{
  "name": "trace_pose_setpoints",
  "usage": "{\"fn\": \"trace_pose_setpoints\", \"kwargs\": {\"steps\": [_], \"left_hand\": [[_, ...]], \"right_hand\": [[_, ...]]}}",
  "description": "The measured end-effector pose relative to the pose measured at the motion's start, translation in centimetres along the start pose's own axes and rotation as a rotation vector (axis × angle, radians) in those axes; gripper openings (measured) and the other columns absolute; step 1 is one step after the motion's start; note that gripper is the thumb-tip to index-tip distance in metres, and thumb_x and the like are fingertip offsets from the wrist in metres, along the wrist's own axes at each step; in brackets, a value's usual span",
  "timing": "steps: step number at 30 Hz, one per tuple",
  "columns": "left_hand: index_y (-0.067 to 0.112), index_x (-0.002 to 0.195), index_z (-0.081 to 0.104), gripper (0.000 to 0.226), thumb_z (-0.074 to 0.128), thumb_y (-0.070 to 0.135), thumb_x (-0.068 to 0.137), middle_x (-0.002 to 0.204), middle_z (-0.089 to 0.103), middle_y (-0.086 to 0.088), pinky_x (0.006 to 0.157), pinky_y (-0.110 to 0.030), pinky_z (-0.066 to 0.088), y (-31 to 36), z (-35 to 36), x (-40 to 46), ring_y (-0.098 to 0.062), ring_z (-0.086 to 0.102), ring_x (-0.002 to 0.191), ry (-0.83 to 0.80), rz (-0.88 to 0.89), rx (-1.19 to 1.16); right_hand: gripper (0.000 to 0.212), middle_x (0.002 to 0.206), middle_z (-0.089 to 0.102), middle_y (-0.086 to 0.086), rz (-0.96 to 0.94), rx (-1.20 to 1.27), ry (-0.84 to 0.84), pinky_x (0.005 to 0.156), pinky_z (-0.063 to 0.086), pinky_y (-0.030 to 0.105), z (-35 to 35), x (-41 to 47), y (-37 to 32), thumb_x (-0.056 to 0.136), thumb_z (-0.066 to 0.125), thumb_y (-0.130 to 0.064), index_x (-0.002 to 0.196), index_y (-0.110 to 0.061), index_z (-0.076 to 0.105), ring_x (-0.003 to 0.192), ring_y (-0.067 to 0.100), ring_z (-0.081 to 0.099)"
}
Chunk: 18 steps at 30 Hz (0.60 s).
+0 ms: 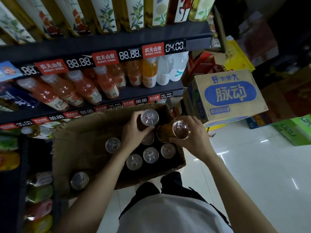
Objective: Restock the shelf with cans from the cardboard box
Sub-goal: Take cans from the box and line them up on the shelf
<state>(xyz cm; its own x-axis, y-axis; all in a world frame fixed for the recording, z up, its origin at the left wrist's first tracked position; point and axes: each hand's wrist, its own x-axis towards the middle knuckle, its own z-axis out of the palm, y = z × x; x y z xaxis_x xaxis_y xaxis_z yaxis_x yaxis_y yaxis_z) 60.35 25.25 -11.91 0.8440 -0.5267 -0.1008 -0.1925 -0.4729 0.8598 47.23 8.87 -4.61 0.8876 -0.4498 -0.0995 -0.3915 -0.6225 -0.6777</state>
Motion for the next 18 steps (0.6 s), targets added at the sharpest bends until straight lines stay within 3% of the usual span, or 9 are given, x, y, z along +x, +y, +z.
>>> {"fn": "trace_pose_setpoints", "kwargs": {"steps": [4,6,9,12,14,18], "left_hand": [[0.037,0.115,0.048,0.057,0.067,0.06,0.066,0.113,0.053,0.028,0.089,-0.011,0.036,4.7,-5.3,-0.9,0.014,0.048,0.105,0.159,0.025,-0.15],[0.036,0.114,0.051,0.064,0.063,0.07,0.061,0.113,0.056,0.024,0.087,-0.016,0.041,7.7,-7.5,-0.7,0.013,0.051,0.102,0.171,0.044,-0.202],[0.038,0.107,0.054,0.069,0.055,0.083,0.056,0.105,0.061,0.022,0.075,-0.006,0.042,12.9,-10.0,-0.1,0.014,0.055,0.095,0.186,0.136,-0.204],[0.043,0.099,0.052,0.051,0.059,0.073,0.058,0.097,0.061,0.028,0.066,-0.016,0.048,18.3,-11.6,1.1,0.01,0.058,0.09,0.228,0.206,-0.174],[0.044,0.098,0.052,0.044,0.058,0.067,0.061,0.097,0.06,0.031,0.072,-0.018,0.047,21.9,-12.4,2.1,0.01,0.056,0.092,0.283,0.291,-0.129],[0.044,0.099,0.053,0.052,0.057,0.079,0.061,0.093,0.06,0.035,0.074,-0.014,0.047,30.0,-14.0,3.7,0.01,0.057,0.09,0.426,0.524,-0.064]], "right_hand": [[0.057,0.099,0.063,-0.016,-0.024,0.293,-0.061,0.074,0.051,0.016,-3.1,1.8,-1.0,0.064,0.085,-0.028,0.111,-0.033,0.053,0.091,-0.001,0.062],[0.056,0.106,0.065,-0.013,-0.033,0.42,-0.08,0.078,0.052,0.019,-4.7,3.3,-1.7,0.066,0.082,-0.029,0.114,-0.034,0.055,0.097,0.0,0.063],[0.058,0.104,0.066,-0.009,-0.052,0.557,-0.052,0.075,0.05,0.012,-8.2,5.4,-3.6,0.062,0.083,-0.032,0.114,-0.027,0.056,0.093,-0.001,0.063],[0.056,0.096,0.067,-0.011,-0.122,0.587,-0.028,0.071,0.05,0.015,-13.2,6.9,-6.3,0.058,0.077,-0.046,0.105,-0.021,0.058,0.089,0.003,0.063],[0.046,0.087,0.069,-0.016,-0.226,0.549,-0.028,0.066,0.05,0.014,-16.9,7.9,-8.4,0.059,0.07,-0.052,0.096,-0.027,0.06,0.084,-0.002,0.064],[0.05,0.088,0.069,-0.01,-0.411,0.447,0.062,0.067,0.053,0.021,-24.5,9.8,-12.4,0.059,0.068,-0.056,0.095,-0.022,0.063,0.081,0.002,0.065]]}}
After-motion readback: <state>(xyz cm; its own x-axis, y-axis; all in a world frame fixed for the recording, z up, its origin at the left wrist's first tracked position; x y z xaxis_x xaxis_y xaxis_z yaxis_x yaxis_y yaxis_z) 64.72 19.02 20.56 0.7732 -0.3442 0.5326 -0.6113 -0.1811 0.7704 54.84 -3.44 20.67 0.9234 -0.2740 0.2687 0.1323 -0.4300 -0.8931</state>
